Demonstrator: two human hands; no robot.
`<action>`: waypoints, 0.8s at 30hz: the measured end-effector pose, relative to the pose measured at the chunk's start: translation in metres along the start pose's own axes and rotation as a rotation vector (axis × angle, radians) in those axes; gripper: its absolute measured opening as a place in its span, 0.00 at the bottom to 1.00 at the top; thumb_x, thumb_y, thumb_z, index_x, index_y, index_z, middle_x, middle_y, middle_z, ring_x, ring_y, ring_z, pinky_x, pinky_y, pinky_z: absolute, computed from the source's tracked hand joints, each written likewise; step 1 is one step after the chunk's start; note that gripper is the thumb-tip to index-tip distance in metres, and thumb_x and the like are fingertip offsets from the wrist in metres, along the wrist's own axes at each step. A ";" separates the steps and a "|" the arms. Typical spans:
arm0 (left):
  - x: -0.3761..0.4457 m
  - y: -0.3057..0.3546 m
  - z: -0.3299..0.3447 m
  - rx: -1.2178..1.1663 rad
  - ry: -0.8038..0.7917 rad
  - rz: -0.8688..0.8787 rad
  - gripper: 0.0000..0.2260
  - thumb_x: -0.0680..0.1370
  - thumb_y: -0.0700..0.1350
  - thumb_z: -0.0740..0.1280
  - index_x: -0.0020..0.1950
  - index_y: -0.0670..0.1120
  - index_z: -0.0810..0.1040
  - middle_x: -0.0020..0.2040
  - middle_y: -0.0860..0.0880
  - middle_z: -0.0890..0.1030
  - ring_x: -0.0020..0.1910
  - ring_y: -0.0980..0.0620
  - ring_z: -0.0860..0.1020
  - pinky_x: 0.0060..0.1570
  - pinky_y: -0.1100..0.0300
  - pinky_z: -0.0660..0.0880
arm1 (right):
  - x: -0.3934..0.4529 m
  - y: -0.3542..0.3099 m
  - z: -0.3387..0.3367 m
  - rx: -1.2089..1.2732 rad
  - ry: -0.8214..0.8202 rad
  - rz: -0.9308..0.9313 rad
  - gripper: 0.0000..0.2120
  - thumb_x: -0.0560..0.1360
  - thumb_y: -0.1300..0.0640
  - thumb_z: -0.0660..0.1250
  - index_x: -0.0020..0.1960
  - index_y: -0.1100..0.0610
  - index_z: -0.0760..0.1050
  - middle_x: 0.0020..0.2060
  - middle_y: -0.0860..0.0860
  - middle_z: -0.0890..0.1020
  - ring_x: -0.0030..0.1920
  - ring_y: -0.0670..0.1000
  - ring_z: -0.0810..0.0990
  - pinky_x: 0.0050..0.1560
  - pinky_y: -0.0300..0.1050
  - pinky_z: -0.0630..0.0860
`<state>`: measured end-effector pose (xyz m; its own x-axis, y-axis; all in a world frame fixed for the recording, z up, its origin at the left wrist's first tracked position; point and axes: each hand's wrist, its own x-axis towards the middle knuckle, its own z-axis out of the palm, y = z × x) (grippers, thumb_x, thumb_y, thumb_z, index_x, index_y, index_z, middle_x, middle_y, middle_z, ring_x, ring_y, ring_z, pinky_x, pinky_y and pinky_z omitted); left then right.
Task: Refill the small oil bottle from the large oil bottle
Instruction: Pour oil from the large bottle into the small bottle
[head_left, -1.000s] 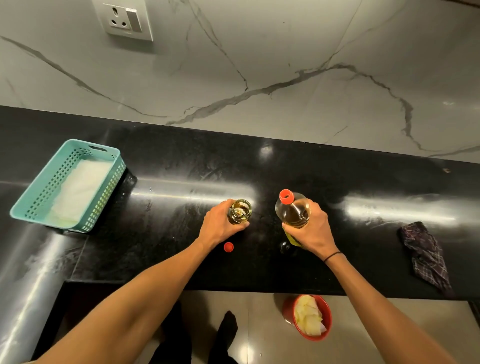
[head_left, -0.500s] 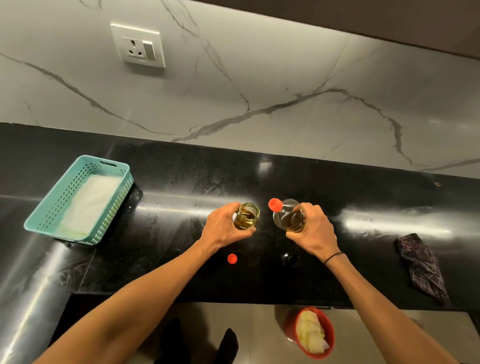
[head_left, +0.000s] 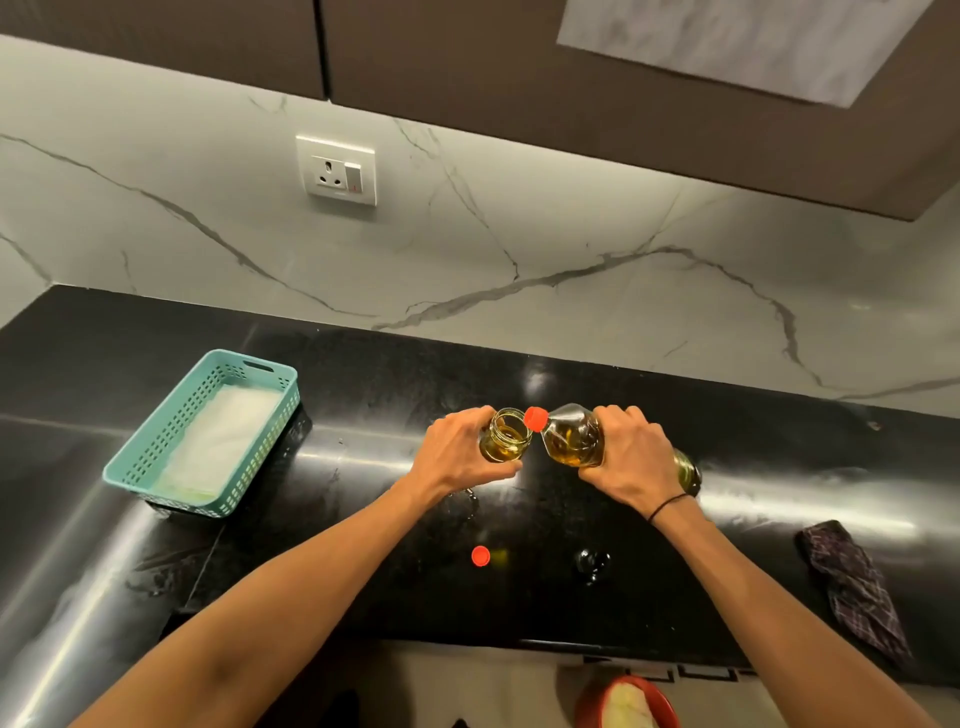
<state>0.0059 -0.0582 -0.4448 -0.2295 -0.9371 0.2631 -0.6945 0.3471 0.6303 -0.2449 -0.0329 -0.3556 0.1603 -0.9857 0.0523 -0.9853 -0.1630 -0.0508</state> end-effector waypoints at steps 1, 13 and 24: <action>0.001 0.000 -0.003 0.005 0.000 0.000 0.25 0.69 0.68 0.76 0.54 0.51 0.78 0.46 0.55 0.82 0.40 0.56 0.78 0.44 0.60 0.79 | 0.002 -0.002 -0.003 -0.029 0.001 -0.007 0.25 0.65 0.41 0.77 0.56 0.51 0.74 0.47 0.48 0.78 0.49 0.52 0.76 0.48 0.52 0.76; 0.011 -0.001 -0.024 -0.014 -0.030 0.009 0.26 0.71 0.67 0.77 0.57 0.50 0.79 0.48 0.53 0.84 0.43 0.55 0.81 0.47 0.60 0.82 | 0.019 -0.023 -0.035 -0.216 -0.033 -0.051 0.29 0.68 0.39 0.77 0.62 0.51 0.73 0.55 0.49 0.79 0.55 0.53 0.76 0.54 0.53 0.76; 0.017 -0.006 -0.032 -0.027 -0.020 -0.001 0.26 0.70 0.67 0.77 0.57 0.51 0.79 0.46 0.55 0.82 0.42 0.56 0.81 0.46 0.64 0.80 | 0.028 -0.031 -0.048 -0.287 -0.025 -0.044 0.32 0.67 0.39 0.78 0.64 0.51 0.73 0.56 0.50 0.80 0.57 0.53 0.76 0.54 0.53 0.76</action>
<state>0.0281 -0.0752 -0.4203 -0.2424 -0.9379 0.2483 -0.6759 0.3468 0.6503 -0.2123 -0.0535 -0.3046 0.2009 -0.9793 0.0233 -0.9532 -0.1899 0.2351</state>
